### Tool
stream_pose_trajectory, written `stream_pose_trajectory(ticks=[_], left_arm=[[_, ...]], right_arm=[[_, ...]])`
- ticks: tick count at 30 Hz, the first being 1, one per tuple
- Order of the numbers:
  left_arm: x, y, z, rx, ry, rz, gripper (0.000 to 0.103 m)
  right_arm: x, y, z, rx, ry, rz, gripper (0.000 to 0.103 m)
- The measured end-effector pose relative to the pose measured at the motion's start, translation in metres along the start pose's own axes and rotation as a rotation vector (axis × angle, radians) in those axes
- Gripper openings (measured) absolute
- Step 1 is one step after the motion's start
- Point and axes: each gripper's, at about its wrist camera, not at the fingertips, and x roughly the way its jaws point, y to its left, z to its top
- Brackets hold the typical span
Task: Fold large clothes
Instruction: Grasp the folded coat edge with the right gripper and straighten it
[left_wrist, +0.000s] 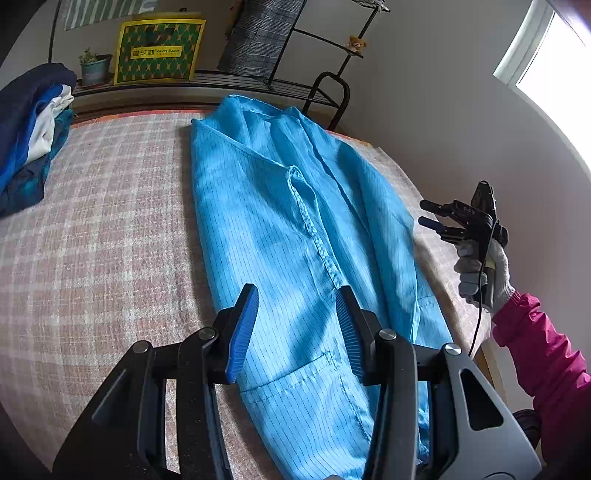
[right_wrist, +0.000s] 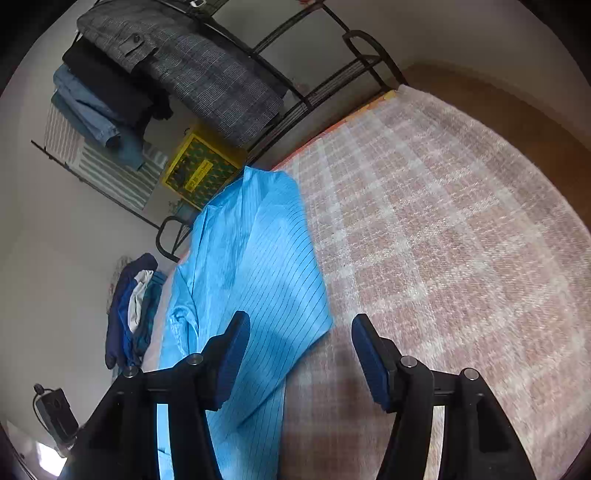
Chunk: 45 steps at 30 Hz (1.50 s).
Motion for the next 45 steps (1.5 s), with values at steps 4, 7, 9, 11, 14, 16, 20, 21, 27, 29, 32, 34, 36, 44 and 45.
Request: stream_pose_trajectory(ticks=[4,7,9,11,14,16,20,21,27,29,32,34,36,44,45], left_arm=[[-0.002,0.002,0.002,-0.005,-0.005,-0.002,0.044],[-0.004,0.002,0.002,-0.005,-0.009,-0.011,0.044],[-0.006,0.002,0.001,-0.003,-0.009,-0.018,0.044],[-0.01,0.002,0.0,0.007,-0.015,-0.021,0.044],[-0.018,0.002,-0.002,0.009,-0.027,-0.035,0.044],[-0.023,0.003,-0.002,0.007,-0.036,-0.042,0.044],[-0.032,0.006,-0.002,-0.003,-0.053,-0.054,0.044],[-0.035,0.007,-0.002,-0.003,-0.058,-0.057,0.044],[-0.046,0.013,-0.002,-0.018,-0.068,-0.076,0.044],[-0.048,0.015,-0.002,-0.022,-0.072,-0.079,0.044],[-0.051,0.017,-0.003,-0.021,-0.073,-0.079,0.044],[-0.051,0.017,-0.004,-0.018,-0.07,-0.071,0.044],[-0.053,0.019,-0.006,-0.015,-0.072,-0.069,0.044],[-0.059,0.024,-0.007,-0.027,-0.083,-0.073,0.044],[-0.059,0.023,-0.007,-0.024,-0.084,-0.074,0.044]], right_arm=[[0.028,-0.006,0.006,0.037,0.028,0.054,0.053],[0.039,-0.001,0.009,0.051,0.029,0.077,0.024],[0.04,0.012,0.011,0.032,0.023,0.067,0.009],[0.036,0.034,0.015,-0.028,0.007,0.043,0.003],[0.028,0.072,0.018,-0.116,-0.005,0.015,0.001],[0.029,0.098,0.021,-0.166,0.003,-0.008,0.001],[0.048,0.147,0.021,-0.268,0.035,-0.044,0.0],[0.055,0.158,0.021,-0.293,0.044,-0.055,0.0],[0.119,0.202,0.012,-0.389,0.132,-0.134,0.0],[0.142,0.213,0.005,-0.428,0.162,-0.151,0.0],[0.174,0.223,-0.01,-0.478,0.225,-0.142,0.003],[0.188,0.23,-0.021,-0.517,0.287,-0.172,0.017],[0.18,0.234,-0.024,-0.51,0.291,-0.111,0.03],[0.128,0.204,-0.001,-0.405,0.159,-0.211,0.02],[0.132,0.198,0.001,-0.382,0.167,-0.245,0.019]])
